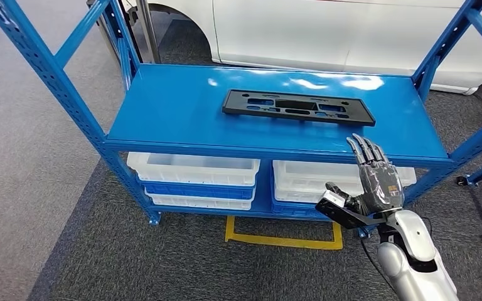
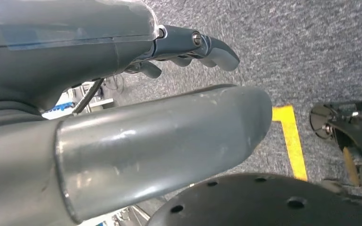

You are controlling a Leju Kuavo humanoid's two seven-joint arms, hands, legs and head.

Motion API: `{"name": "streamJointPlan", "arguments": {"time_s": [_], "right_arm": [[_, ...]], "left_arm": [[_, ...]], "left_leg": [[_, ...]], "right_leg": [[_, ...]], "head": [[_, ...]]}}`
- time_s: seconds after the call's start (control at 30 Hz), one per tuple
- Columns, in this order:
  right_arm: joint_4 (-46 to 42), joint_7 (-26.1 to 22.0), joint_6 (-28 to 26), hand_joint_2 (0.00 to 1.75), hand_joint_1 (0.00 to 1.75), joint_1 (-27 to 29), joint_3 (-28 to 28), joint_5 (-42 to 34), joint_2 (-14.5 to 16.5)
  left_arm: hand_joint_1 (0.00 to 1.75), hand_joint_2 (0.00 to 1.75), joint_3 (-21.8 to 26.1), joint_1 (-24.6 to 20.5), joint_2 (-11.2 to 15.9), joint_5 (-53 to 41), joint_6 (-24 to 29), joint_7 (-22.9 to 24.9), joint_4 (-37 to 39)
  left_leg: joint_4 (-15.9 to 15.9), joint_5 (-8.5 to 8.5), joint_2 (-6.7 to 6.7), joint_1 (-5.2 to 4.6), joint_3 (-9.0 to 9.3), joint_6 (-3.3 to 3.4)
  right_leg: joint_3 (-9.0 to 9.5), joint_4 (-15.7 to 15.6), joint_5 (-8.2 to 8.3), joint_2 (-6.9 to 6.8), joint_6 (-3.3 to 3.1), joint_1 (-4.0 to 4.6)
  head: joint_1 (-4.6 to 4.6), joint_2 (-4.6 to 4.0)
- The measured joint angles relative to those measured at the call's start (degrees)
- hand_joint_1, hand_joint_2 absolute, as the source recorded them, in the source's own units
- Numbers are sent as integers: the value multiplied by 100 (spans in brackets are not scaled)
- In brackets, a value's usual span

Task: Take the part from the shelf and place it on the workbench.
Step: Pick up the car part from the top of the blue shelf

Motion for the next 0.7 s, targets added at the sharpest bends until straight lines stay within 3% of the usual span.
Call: {"name": "streamJointPlan", "arguments": {"time_s": [0.03,0.1,0.17,0.27,0.3,0.33,0.4,0.43,0.47,0.5,0.6,0.63,0.7], "right_arm": [[0,1,-1,0,0,1,1,0,-4],[4,1,0,0,0,-1,5,-2,-15],[4,2,1,0,0,10,18,-8,-31],[-8,5,-1,0,0,14,36,-14,-39],[-13,4,-2,0,0,10,38,-15,-39],[-16,4,-4,0,0,10,39,-17,-39],[-17,4,-14,0,0,23,41,-19,-38],[-17,4,-18,0,0,32,43,-18,-38],[-17,4,-20,0,0,38,44,-15,-37],[-17,4,-19,0,0,40,45,-10,-37],[-20,-2,9,0,0,27,61,19,-29],[-21,-5,31,0,0,18,79,29,-25],[-27,-14,75,0,0,7,133,41,-15]], "left_arm": [[0,0,-1,0,-3,0,-1,0,0],[0,0,-2,-1,-2,-5,-4,0,1],[0,0,-2,-6,2,-23,-14,0,2],[0,0,-2,-11,1,-52,-22,1,2],[0,0,-2,-14,1,-54,-25,1,2],[0,0,-2,-15,1,-56,-30,1,2],[0,0,-2,-16,-1,-63,-41,0,2],[0,0,-2,-12,-1,-72,-49,0,2],[0,0,-2,-5,-1,-83,-56,0,2],[0,0,-2,1,-1,-96,-64,0,2],[0,0,-2,10,2,-132,-79,0,5],[0,0,-2,5,3,-144,-83,-2,9],[0,0,-2,-8,3,-167,-91,-6,17]], "left_leg": [[33,-43,-24,18,23,-34],[131,-148,-69,33,13,-133],[197,-206,-103,25,-41,-225],[260,-268,-89,41,-68,-302],[422,-346,-50,46,-132,-321],[704,-471,-8,48,-271,-337],[1523,-753,39,45,-735,-347],[1852,-806,41,41,-961,-338],[2007,-749,41,34,-1110,-316],[1923,-565,41,20,-1147,-280],[928,163,49,-65,-837,-107],[675,249,56,-98,-728,-53],[464,201,63,-139,-628,6]], "right_leg": [[118,-348,277,0,23,-30],[372,-989,575,38,54,-51],[433,-1172,538,79,12,-29],[440,-1171,486,75,-124,-16],[471,-1185,469,65,-165,-19],[511,-1197,447,49,-205,-16],[583,-1201,389,15,-261,17],[622,-1201,355,5,-277,38],[670,-1201,317,-1,-286,58],[728,-1201,274,-3,-290,76],[930,-1219,127,-7,-278,121],[968,-1237,97,-7,-259,123],[1001,-1274,101,-11,-192,119]], "head": [[0,0],[9,0],[21,0],[20,0],[16,0],[13,0],[10,0],[11,0],[11,0],[11,0],[14,0],[13,0],[14,0]]}}
